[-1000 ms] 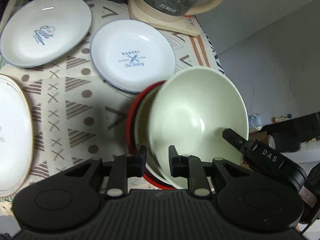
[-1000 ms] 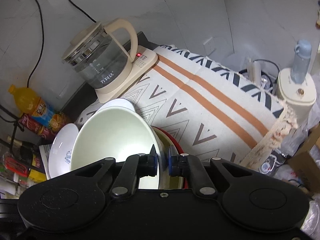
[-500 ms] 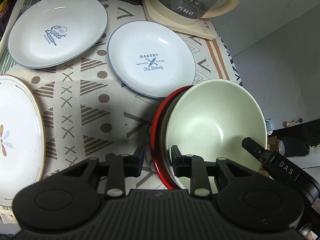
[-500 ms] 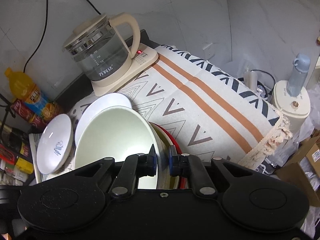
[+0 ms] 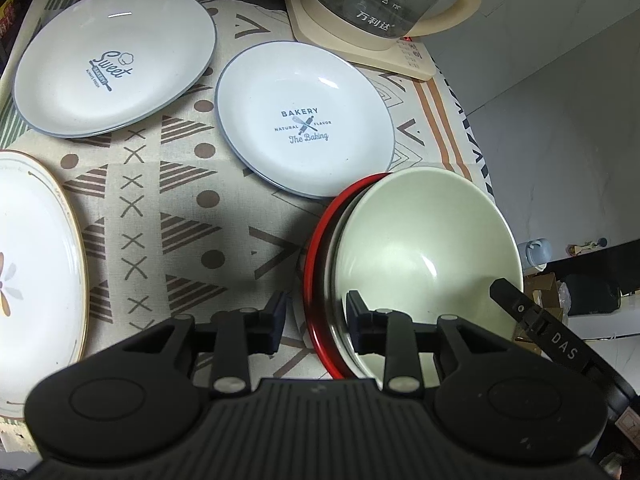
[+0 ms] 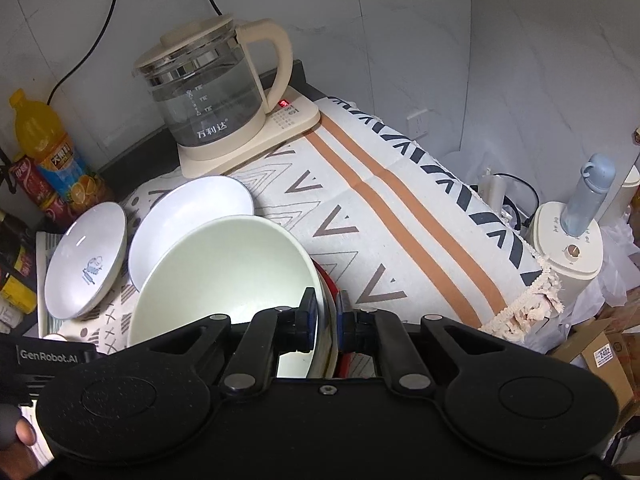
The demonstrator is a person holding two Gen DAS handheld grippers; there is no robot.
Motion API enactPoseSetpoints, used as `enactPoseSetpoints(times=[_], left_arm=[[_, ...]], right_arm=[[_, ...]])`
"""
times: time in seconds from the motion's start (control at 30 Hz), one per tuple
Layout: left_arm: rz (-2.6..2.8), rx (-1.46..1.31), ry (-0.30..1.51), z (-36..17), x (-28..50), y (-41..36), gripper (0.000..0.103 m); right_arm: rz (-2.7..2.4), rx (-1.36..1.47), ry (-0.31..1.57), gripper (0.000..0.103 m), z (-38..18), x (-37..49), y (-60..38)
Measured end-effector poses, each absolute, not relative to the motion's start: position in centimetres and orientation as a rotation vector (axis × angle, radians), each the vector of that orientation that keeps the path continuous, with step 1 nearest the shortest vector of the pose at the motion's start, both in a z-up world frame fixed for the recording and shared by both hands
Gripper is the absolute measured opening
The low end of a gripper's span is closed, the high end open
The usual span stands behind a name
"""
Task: Organize plates and bowls
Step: 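Lower the smaller bowl into the stack and open the left gripper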
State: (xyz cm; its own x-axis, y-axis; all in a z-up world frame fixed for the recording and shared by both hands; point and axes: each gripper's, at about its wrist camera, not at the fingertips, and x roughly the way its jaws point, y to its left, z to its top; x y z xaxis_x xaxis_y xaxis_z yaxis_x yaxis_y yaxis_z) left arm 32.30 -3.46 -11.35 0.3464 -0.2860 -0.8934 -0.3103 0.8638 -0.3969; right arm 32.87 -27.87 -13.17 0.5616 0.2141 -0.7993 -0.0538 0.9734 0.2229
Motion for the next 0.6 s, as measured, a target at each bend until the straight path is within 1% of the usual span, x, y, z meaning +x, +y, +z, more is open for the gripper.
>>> enactPoseSetpoints(times=[0.1, 0.33, 0.6], left_arm=[[0.016, -0.564, 1.235, -11.2, 32.3, -3.4, 0.031], [0.026, -0.556, 1.225, -10.7, 32.2, -3.2, 0.035], [0.04, -0.542, 1.198, -9.6, 31.9, -3.0, 0.036]], right_arm=[[0.157, 0.183, 0.974, 0.016, -13.5, 33.0, -28.1], [0.162, 0.175, 0.986, 0.019, -14.2, 33.1, -28.1], [0.165, 0.167, 1.025, 0.022, -14.8, 33.2, -28.1]])
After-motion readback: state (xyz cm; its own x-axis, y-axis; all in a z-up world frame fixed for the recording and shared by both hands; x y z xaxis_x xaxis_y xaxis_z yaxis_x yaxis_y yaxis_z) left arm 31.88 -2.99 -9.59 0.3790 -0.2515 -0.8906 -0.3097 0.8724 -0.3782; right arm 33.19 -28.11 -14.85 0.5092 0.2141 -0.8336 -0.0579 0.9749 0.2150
